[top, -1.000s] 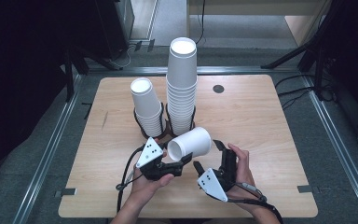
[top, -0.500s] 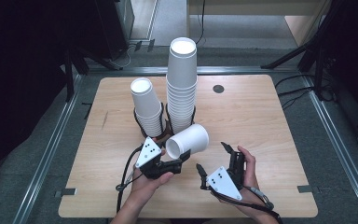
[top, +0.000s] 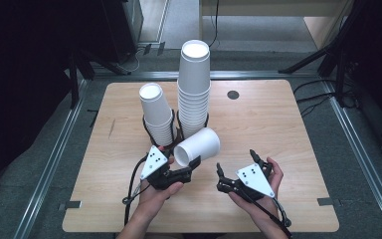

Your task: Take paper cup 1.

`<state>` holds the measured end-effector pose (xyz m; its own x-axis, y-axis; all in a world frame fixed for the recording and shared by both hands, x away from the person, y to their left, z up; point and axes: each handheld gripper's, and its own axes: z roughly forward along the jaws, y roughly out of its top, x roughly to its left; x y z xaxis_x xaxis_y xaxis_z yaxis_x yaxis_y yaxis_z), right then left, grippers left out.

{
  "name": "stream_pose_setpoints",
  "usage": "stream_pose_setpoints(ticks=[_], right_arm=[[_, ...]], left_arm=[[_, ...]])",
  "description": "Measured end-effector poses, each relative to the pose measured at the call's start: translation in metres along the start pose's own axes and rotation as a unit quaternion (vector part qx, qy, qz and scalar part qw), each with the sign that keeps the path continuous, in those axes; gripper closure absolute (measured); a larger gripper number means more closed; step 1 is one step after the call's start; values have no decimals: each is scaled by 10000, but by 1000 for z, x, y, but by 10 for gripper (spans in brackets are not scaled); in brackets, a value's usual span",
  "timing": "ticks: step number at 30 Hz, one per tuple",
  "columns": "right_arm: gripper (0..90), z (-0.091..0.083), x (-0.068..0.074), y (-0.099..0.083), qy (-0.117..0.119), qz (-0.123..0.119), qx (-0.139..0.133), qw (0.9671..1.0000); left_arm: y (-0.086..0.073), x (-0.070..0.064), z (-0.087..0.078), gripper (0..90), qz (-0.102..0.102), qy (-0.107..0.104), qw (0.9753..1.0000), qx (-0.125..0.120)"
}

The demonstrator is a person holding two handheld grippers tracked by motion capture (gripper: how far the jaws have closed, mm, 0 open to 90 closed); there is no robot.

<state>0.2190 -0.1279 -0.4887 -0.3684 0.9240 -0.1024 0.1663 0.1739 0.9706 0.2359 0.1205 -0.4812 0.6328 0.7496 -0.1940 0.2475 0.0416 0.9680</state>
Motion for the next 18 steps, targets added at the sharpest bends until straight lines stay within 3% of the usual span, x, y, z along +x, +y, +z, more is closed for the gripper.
stream_pose_setpoints(ticks=[1, 4, 11, 18], right_arm=[[0, -1, -1, 2, 65, 296, 8, 9995], [0, -2, -4, 4, 72, 621, 10, 9980], [10, -1, -4, 3, 111, 943, 106, 9954], [10, -2, 4, 5, 283, 976, 79, 9948]], left_arm=[[0, 0, 0, 251, -15, 4, 10000, -30], [0, 0, 0, 251, -13, -17, 10000, -66], [-1, -2, 1, 251, 10, -6, 9999, -103], [0, 1, 1, 250, -24, -13, 9999, -162]])
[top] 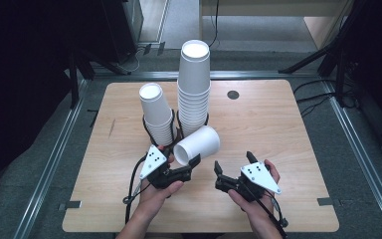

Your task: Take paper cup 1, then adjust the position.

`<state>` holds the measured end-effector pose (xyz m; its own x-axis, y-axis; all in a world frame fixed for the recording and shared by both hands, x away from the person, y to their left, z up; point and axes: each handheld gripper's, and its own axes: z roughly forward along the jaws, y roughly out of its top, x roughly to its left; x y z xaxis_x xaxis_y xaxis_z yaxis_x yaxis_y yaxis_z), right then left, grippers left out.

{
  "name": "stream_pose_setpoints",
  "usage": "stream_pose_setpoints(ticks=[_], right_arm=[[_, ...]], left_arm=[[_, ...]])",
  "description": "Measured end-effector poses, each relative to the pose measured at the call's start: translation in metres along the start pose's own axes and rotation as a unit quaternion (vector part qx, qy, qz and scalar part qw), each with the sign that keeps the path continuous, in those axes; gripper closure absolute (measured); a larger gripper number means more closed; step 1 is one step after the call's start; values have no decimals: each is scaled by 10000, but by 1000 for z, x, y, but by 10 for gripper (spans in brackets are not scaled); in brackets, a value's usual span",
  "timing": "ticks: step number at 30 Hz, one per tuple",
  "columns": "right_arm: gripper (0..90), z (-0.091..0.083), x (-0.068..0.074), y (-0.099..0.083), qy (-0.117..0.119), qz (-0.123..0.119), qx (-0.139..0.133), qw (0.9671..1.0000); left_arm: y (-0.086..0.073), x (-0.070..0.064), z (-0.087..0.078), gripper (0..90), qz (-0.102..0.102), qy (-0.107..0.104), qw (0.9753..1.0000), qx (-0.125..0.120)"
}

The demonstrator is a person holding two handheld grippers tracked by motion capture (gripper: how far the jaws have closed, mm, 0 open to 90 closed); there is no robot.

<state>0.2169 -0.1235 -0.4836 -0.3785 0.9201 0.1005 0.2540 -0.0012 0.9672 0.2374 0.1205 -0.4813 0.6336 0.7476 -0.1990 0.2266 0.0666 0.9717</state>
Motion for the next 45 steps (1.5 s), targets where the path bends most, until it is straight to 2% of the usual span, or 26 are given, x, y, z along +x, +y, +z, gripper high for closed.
stream_pose_setpoints(ticks=[3, 6, 10, 17, 19, 21, 24, 27, 30, 31, 35, 36, 37, 38, 39, 41, 43, 44, 45], right_arm=[[10, -2, 2, 0, 68, 82, -6, 9999], [20, -4, 2, 3, 162, 307, 2, 9994], [23, -5, 4, 5, 219, 310, -12, 9993], [24, -5, 1, 5, 265, 533, 84, 9982], [23, -6, -1, 7, 347, 721, 161, 9967], [15, -7, -3, 8, 439, 997, 246, 9937], [0, -8, -6, 10, 526, 1452, 306, 9875], [0, -8, -8, 9, 676, 1973, 392, 9772], [0, -8, -6, 7, 806, 2347, 443, 9677], [0, -8, -5, 7, 847, 2493, 470, 9636], [0, -7, 1, 8, 959, 2846, 486, 9526], [0, -7, 3, 9, 928, 2922, 494, 9506], [0, -6, 3, 9, 886, 3048, 504, 9469], [0, -5, 3, 10, 879, 3230, 536, 9408], [0, -4, 2, 10, 885, 3438, 549, 9333], [0, -4, 1, 11, 858, 3731, 552, 9222], [0, -3, -1, 11, 848, 4140, 515, 9049], [0, -2, -2, 12, 851, 4305, 497, 8972], [0, -1, -2, 12, 839, 4412, 461, 8923]], left_arm=[[1, -1, 1, 250, -8, -9, 10000, -64], [1, -2, 1, 250, 3, -49, 10000, -57], [0, -2, 2, 249, -14, -68, 10000, -32], [-1, -3, 3, 249, -13, -56, 10000, -56], [-1, -3, 3, 249, -32, -52, 9999, -111], [-1, -3, 3, 249, -26, -69, 9999, -145], [-4, -3, 3, 249, -24, -82, 9998, -181], [-5, -4, 4, 248, -43, -108, 9996, -253], [-5, -6, 4, 248, 15, -106, 9995, -291], [-6, -7, 4, 248, 7, -112, 9994, -322], [-8, -7, 4, 248, -51, -150, 9992, -364], [-9, -7, 4, 248, -57, -139, 9992, -363], [-9, -7, 4, 248, -73, -150, 9992, -377], [-9, -7, 4, 248, -89, -138, 9991, -401], [-9, -7, 4, 248, -98, -123, 9990, -426], [-8, -6, 2, 248, -91, -130, 9987, -478], [-8, -6, 2, 248, -66, -119, 9987, -490], [-8, -6, 2, 248, -73, -129, 9987, -492], [-8, -6, 2, 248, -73, -119, 9986, -509]])
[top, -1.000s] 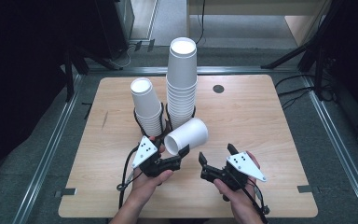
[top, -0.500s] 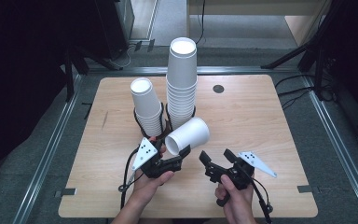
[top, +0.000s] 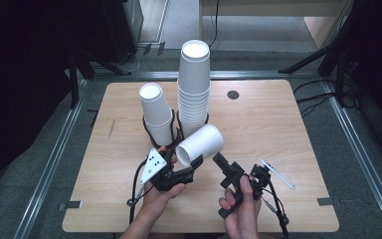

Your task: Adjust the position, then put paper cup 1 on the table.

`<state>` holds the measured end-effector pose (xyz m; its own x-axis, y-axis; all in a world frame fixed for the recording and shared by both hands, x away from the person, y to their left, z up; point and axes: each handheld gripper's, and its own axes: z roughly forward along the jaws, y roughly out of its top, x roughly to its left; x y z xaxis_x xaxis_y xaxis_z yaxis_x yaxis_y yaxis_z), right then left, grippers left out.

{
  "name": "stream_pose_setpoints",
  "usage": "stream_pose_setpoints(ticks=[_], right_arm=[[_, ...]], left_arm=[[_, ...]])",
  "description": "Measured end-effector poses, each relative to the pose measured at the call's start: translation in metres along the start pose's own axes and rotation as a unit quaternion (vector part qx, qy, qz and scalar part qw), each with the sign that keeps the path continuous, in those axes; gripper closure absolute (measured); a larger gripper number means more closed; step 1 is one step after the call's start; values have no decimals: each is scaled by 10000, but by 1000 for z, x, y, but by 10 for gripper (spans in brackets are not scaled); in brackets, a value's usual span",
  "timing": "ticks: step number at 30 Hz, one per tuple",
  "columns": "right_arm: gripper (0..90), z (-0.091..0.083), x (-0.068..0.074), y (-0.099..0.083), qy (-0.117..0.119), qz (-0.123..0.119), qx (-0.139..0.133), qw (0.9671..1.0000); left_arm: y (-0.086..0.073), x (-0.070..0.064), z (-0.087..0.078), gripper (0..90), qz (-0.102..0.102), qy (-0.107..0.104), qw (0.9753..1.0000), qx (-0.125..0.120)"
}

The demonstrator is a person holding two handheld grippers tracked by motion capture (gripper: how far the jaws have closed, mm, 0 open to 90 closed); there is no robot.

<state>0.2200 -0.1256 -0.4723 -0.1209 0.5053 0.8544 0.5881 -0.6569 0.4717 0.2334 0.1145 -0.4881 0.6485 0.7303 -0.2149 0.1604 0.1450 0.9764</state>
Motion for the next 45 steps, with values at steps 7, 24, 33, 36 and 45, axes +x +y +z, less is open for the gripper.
stream_pose_setpoints(ticks=[7, 24, 33, 36, 45], right_arm=[[0, 7, -1, -1, 91, 1186, -55, 9929], [0, 26, -3, -10, 269, 2034, 157, 9786], [0, 27, 3, -12, 565, 1957, 106, 9790], [0, 29, 4, -12, 587, 1898, 77, 9800], [0, 39, 3, -10, 813, 2346, 346, 9681]], left_arm=[[0, -1, -1, 248, 51, -48, 9999, -139], [-2, -4, 0, 247, 133, -78, 9997, -178], [-3, -6, 1, 247, 199, -28, 9997, -128], [-3, -8, 2, 247, 221, -39, 9997, -123], [-3, -10, 2, 247, 300, -77, 9994, -126]])
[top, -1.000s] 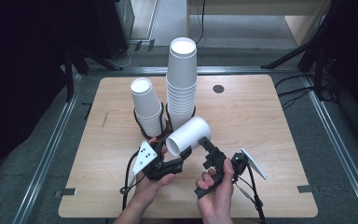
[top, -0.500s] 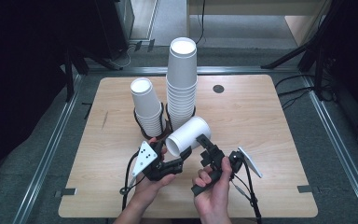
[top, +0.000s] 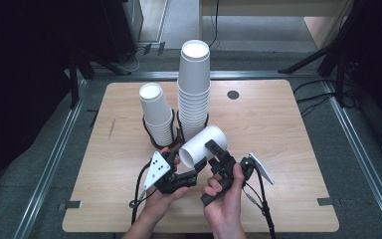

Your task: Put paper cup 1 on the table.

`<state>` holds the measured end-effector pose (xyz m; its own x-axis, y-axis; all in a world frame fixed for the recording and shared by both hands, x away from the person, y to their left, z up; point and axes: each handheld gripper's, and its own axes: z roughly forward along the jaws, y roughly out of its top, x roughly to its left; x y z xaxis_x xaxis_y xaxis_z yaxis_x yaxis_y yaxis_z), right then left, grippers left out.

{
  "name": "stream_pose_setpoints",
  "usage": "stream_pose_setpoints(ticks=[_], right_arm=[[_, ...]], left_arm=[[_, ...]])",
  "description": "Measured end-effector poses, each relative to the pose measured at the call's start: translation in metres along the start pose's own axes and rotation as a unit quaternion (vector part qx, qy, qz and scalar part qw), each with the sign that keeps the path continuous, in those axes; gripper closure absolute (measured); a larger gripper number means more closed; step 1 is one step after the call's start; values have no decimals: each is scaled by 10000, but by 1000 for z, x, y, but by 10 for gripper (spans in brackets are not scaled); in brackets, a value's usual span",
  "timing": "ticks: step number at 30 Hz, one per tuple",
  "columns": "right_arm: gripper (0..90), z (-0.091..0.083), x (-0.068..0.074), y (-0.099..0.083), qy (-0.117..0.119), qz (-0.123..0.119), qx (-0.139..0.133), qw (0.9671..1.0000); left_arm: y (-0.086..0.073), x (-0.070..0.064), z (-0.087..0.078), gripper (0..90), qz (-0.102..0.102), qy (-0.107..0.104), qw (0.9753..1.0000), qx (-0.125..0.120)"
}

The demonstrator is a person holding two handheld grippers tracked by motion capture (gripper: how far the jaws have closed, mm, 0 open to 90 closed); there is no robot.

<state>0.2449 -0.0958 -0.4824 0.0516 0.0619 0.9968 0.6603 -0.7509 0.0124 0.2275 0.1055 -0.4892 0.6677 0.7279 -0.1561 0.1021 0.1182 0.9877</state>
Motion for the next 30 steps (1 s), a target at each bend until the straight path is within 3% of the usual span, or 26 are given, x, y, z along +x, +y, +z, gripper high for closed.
stream_pose_setpoints(ticks=[5, 16, 22, 30], right_arm=[[0, 4, -1, 4, 114, 372, 93, 9992], [0, 18, -1, 10, 64, 452, 245, 9987], [0, 21, -2, 11, 191, 526, 264, 9981], [112, 23, -4, 11, 277, 632, 258, 9973]], left_arm=[[-1, -1, 1, 247, 24, -19, 10000, 9], [-1, -2, 1, 247, 101, -11, 9999, 49], [-1, -1, 1, 247, 94, -22, 9999, 36], [0, 1, -1, 243, 77, -8, 10000, 1]])
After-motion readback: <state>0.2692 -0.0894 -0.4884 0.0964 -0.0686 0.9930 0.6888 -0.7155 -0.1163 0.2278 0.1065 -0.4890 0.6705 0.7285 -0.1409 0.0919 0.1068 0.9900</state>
